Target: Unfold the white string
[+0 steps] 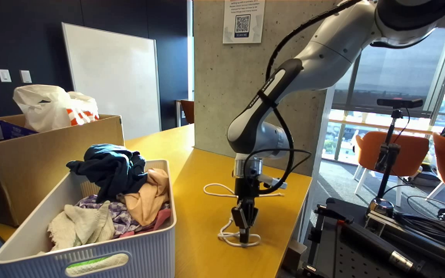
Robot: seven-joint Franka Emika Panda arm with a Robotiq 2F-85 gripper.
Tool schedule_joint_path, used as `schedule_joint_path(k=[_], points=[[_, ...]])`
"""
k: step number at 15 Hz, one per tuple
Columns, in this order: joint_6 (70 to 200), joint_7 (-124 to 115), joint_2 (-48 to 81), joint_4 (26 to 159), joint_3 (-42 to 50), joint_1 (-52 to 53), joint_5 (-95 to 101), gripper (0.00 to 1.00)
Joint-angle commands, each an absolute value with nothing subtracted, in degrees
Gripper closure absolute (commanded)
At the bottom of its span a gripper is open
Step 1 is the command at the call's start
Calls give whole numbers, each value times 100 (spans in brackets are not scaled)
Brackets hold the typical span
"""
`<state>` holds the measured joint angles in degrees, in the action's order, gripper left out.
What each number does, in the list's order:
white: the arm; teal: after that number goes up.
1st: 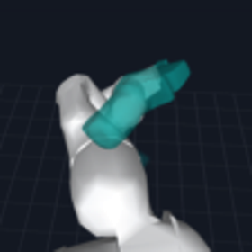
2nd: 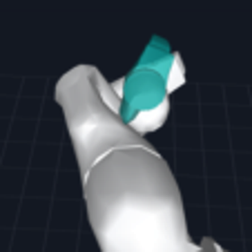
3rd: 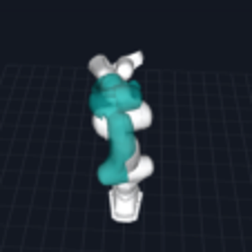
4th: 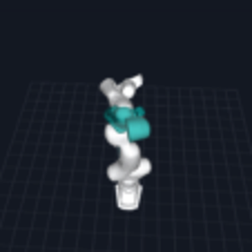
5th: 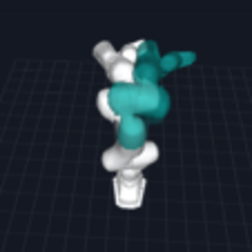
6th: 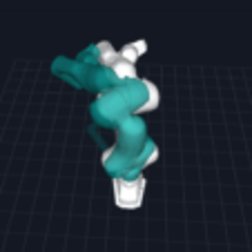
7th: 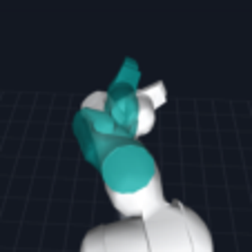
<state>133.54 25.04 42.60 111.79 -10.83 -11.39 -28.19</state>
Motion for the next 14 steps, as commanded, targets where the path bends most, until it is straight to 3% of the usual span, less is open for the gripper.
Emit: schedule_joint_path(k=[1,14], points=[[13605,2173,4138,11309,-1014,-1059,-2743,100],[14530,70,3881,11675,-588,-202,-2116,100]])
